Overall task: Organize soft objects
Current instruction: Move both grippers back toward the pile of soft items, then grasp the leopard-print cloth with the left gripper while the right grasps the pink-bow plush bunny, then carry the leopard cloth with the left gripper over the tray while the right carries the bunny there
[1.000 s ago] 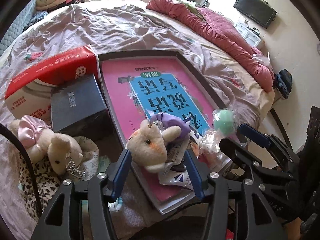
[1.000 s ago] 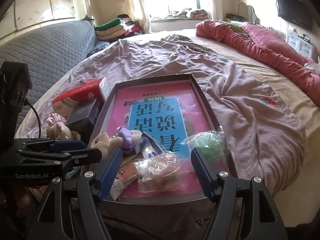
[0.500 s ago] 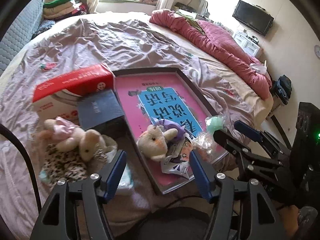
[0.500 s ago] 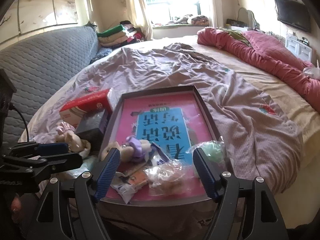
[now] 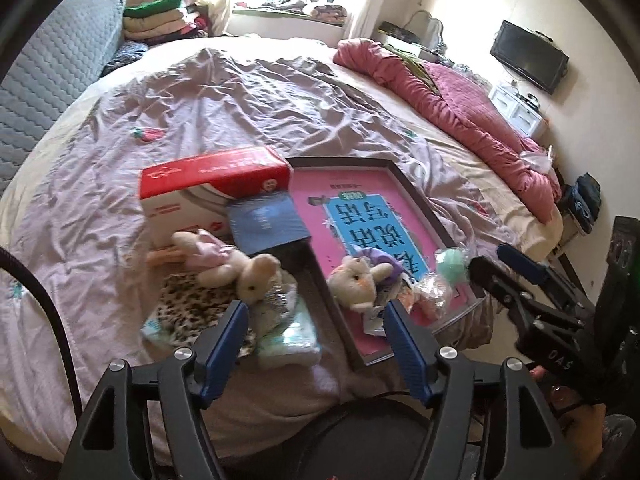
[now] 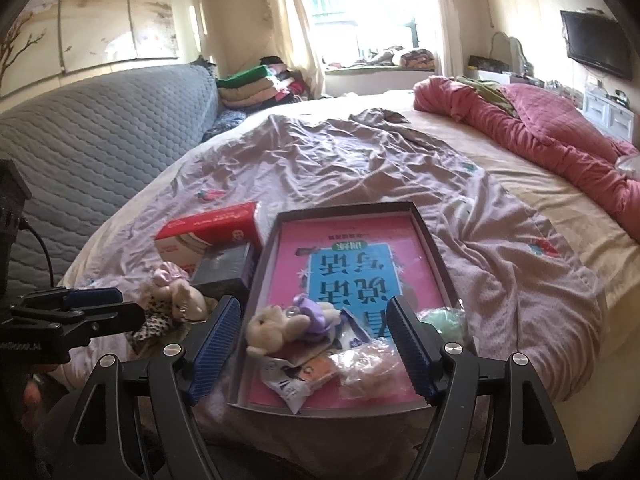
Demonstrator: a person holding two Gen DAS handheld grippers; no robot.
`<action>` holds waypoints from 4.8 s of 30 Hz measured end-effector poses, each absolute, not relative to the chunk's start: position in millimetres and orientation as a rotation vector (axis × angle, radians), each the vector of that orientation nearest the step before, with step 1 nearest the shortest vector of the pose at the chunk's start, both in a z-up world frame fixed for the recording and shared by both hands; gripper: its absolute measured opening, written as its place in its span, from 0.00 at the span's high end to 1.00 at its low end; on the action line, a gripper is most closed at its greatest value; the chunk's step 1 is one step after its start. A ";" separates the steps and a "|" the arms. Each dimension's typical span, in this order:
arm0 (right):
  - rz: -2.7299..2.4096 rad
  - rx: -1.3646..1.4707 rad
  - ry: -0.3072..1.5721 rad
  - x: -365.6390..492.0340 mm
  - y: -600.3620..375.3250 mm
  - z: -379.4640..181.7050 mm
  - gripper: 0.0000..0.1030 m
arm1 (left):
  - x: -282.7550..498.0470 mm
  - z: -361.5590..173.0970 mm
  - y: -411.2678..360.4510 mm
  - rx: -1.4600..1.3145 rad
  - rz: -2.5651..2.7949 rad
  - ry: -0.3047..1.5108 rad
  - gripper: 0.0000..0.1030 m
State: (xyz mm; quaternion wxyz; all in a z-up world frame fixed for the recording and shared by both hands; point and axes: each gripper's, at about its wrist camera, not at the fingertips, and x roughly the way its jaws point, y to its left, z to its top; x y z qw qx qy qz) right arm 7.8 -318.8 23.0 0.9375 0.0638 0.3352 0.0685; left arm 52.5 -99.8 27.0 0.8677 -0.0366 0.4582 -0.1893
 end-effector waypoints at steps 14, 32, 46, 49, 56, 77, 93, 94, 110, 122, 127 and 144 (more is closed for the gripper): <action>0.196 0.079 0.643 0.6 -290.6 53.6 0.25 | 43.8 41.6 -48.8 -0.126 -0.312 0.938 0.32; 0.301 0.017 0.642 1.3 -237.2 64.7 0.24 | 39.5 38.3 6.5 -0.128 -0.196 0.938 0.32; 0.351 -0.033 0.719 16.9 -207.0 27.9 0.24 | 44.8 2.1 2.4 -0.168 -0.232 1.018 0.32; 0.353 -0.037 0.735 21.3 -206.2 18.5 0.24 | 48.5 -7.5 -0.4 -0.184 -0.243 1.039 0.32; 0.340 -0.020 0.770 35.0 -208.7 -0.4 0.24 | 61.7 -27.8 -11.6 -0.186 -0.253 1.085 0.32; 0.483 -0.062 0.869 101.4 -182.4 -42.7 0.24 | 94.6 -72.0 -14.5 -0.188 -0.280 1.148 0.38; 0.541 -0.086 0.911 118.1 -154.1 -63.1 0.64 | 100.4 -85.1 -1.0 -0.223 -0.307 1.146 0.83; 0.541 -0.075 0.903 116.4 -156.5 -60.7 0.65 | 100.3 -85.3 0.0 -0.236 -0.314 1.143 0.87; 0.512 0.072 0.810 96.9 -191.4 -24.6 0.65 | 79.2 -53.2 9.5 -0.250 -0.311 1.007 0.95; 0.480 0.120 0.777 83.7 -210.2 -8.6 0.65 | 70.8 -26.2 -1.7 -0.235 -0.319 0.937 0.95; 0.467 0.123 0.760 78.7 -215.9 -0.8 0.65 | 63.4 -15.6 -10.9 -0.200 -0.322 0.928 0.95; 0.342 0.187 0.683 50.6 -282.9 41.8 0.65 | 50.0 32.2 -69.0 -0.081 -0.385 0.853 0.95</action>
